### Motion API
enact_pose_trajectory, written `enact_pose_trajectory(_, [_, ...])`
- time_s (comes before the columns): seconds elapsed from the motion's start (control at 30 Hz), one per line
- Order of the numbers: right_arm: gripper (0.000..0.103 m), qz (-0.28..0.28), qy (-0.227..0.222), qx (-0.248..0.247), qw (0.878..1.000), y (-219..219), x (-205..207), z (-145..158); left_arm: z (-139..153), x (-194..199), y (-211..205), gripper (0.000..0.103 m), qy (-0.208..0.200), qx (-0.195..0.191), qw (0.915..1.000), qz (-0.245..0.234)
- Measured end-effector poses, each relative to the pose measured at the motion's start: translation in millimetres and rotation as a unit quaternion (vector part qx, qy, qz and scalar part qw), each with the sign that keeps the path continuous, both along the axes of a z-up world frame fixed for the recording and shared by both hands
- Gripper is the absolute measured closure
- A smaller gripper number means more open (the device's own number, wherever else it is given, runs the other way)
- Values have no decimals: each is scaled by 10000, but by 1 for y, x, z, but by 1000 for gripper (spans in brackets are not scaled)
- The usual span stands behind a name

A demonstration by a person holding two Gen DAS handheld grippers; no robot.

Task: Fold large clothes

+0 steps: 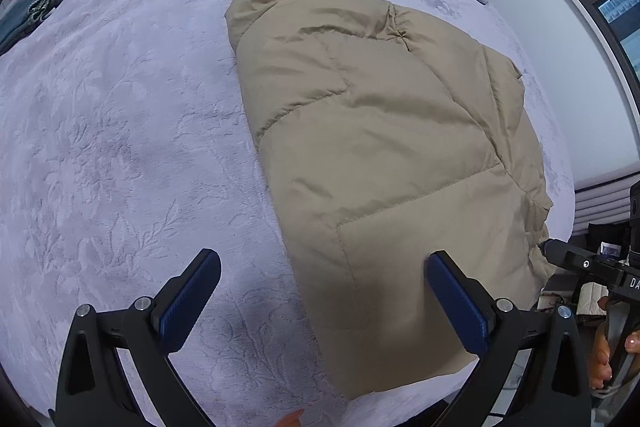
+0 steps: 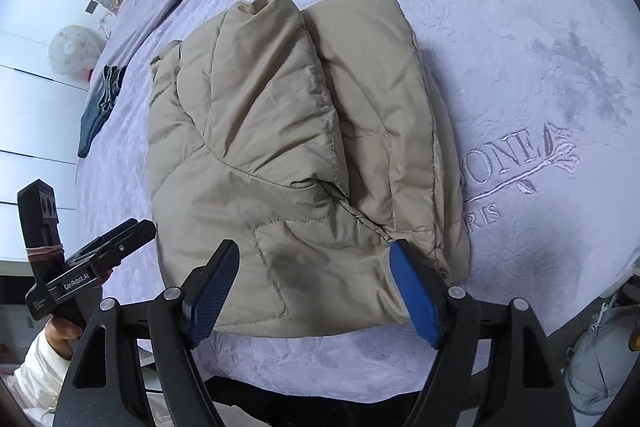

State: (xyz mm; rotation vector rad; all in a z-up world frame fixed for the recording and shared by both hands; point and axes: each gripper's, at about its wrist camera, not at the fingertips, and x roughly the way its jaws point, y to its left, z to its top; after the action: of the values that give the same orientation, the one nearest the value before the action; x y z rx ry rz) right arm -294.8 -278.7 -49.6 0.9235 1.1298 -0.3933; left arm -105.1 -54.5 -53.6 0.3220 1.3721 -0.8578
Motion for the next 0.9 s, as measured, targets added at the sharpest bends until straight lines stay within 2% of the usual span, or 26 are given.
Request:
enact_pose_trajectory(0.4, [18, -427, 130, -248, 9987, 11, 4, 1, 2, 26, 25, 0, 48, -164, 9998, 101])
enact_pose_trajectory(0.63, [18, -366, 175, -312, 9987, -20, 10, 6, -4, 35, 15, 0, 110, -155, 9995, 259])
enact_pose_trajectory(0.77, [17, -203, 211, -182, 9994, -48, 20, -2, -1, 38, 6, 0, 222, -260, 9982, 484])
enact_pose_trajectory(0.9, [17, 18, 131, 5, 9999, -74, 31, -18, -6, 40, -6, 0, 240, -203, 9978, 584])
